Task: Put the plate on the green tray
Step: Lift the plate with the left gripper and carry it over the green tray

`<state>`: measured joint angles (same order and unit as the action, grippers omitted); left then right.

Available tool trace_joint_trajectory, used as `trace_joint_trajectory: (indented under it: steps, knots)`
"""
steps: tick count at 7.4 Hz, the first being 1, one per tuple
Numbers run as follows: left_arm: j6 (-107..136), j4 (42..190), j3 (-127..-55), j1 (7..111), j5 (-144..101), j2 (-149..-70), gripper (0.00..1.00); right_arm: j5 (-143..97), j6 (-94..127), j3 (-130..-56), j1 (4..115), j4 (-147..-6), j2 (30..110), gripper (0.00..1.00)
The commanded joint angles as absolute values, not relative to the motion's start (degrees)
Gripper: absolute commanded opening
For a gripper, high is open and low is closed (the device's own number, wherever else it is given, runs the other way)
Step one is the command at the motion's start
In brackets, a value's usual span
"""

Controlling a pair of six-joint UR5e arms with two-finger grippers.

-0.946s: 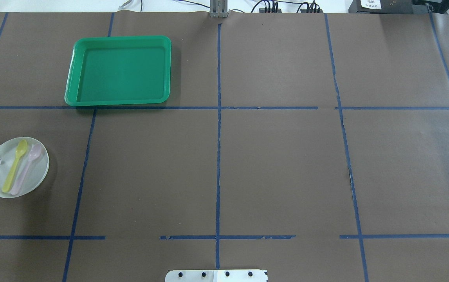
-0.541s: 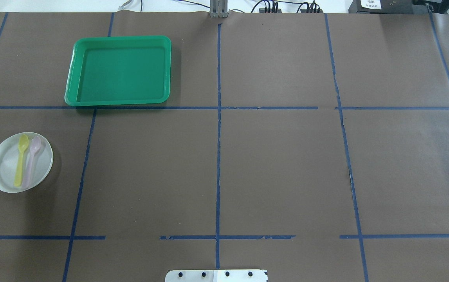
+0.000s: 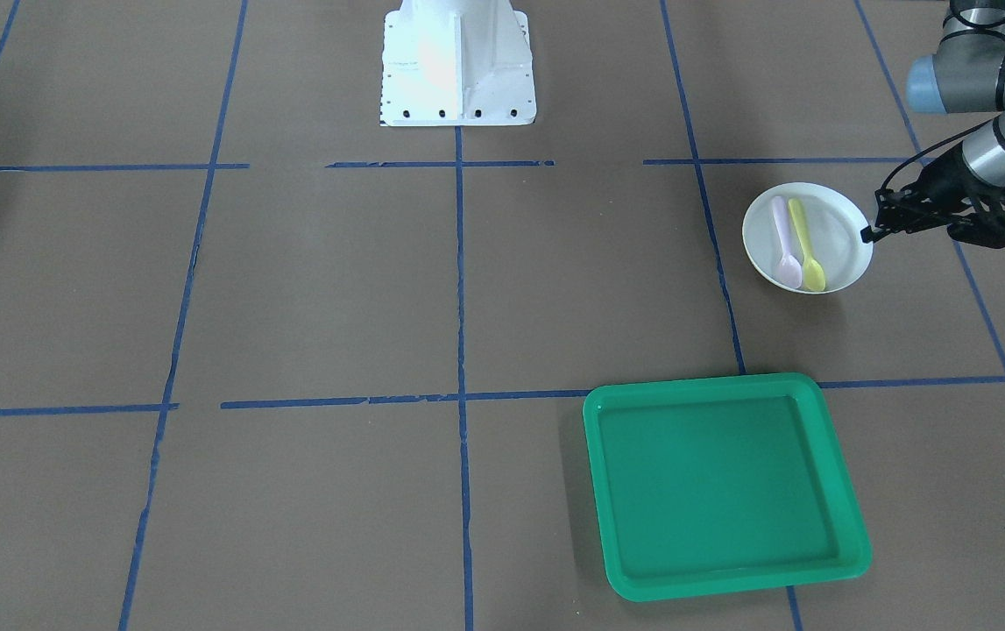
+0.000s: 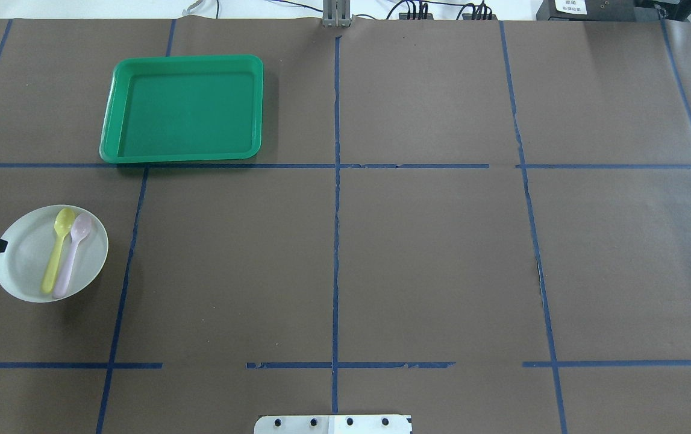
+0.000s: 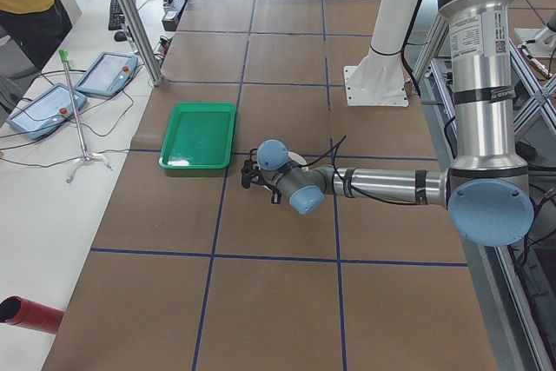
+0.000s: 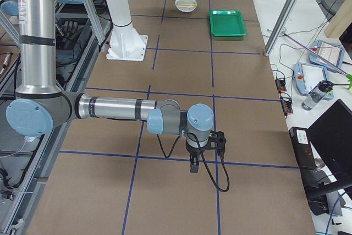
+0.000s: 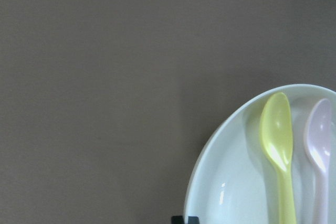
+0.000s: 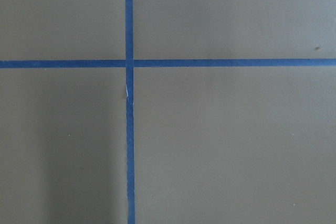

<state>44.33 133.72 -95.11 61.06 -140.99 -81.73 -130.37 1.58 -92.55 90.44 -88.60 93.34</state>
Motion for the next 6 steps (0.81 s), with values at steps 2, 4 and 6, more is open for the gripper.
trace_joint_trajectory:
  steps: [2, 4, 6]
  knots:
    - [45.08, 132.20, -95.54, 66.87, -145.99, -86.37, 0.00, -130.34, 1.58, -92.55, 90.44, -88.59, 93.34, 1.00]
    - [44.91, 119.43, -93.97, 68.38, -146.07, -97.05, 0.00, -130.43, 1.58, -92.55, 90.44, -88.59, 93.34, 1.00]
    - [45.17, 117.51, -82.51, 68.38, -145.99, -110.51, 0.00, -130.34, 1.58, -92.55, 90.44, -88.59, 93.34, 1.00]
